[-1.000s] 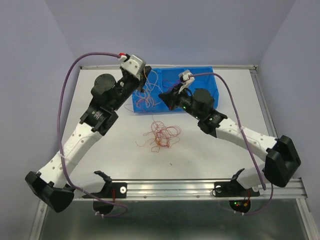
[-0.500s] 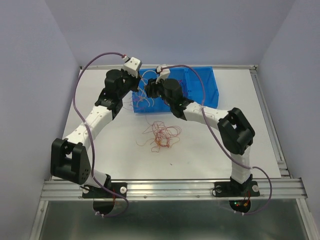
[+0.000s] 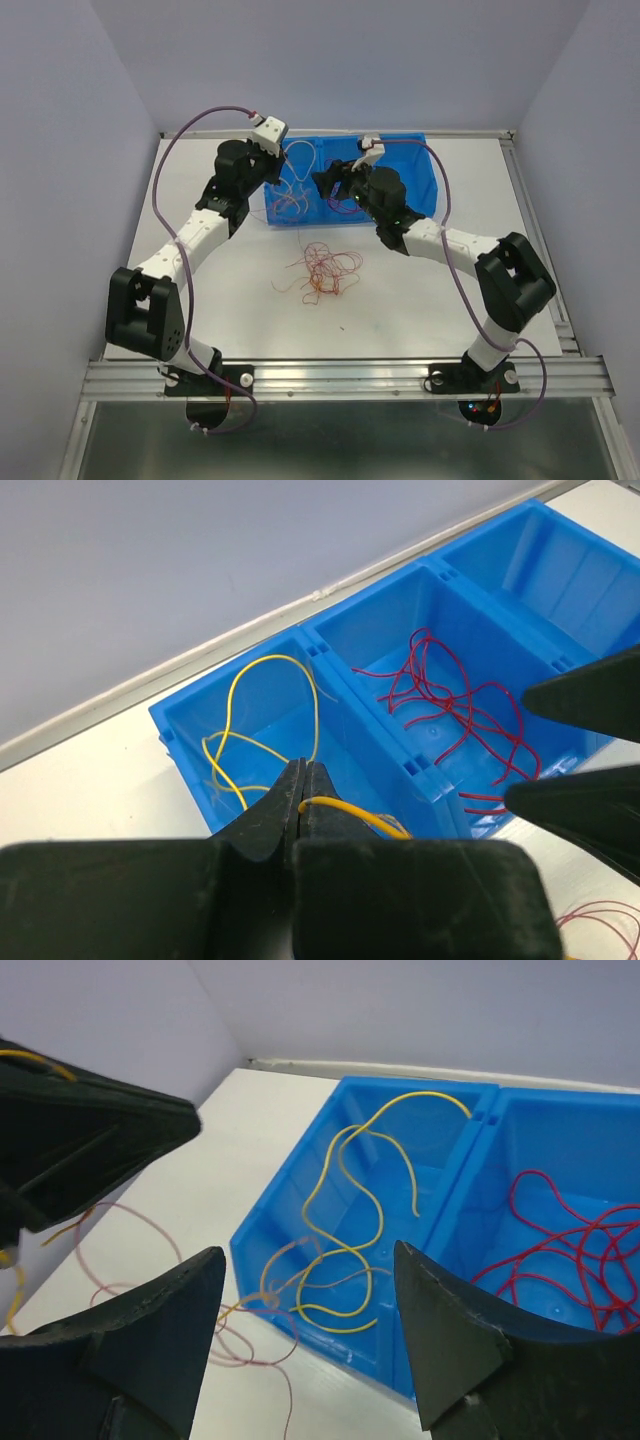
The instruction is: Untangle the cables
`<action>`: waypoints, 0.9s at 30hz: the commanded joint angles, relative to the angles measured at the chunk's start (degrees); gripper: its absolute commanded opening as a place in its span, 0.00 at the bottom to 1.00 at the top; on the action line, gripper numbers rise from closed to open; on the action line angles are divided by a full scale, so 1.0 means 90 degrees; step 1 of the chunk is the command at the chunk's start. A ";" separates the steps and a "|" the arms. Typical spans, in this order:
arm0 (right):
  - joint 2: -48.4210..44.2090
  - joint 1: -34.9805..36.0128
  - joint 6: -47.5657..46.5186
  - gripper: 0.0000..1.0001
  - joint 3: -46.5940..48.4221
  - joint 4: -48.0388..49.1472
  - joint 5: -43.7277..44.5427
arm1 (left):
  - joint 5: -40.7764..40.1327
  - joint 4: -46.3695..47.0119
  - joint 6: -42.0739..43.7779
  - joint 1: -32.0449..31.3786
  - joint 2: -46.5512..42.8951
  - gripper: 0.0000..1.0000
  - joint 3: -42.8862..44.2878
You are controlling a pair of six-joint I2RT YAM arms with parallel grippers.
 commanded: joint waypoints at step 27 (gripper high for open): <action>0.0376 0.0727 -0.0649 0.88 -0.1235 0.2209 -0.2052 | -0.0164 -0.0138 -0.0266 0.0019 -0.0003 0.00 0.0429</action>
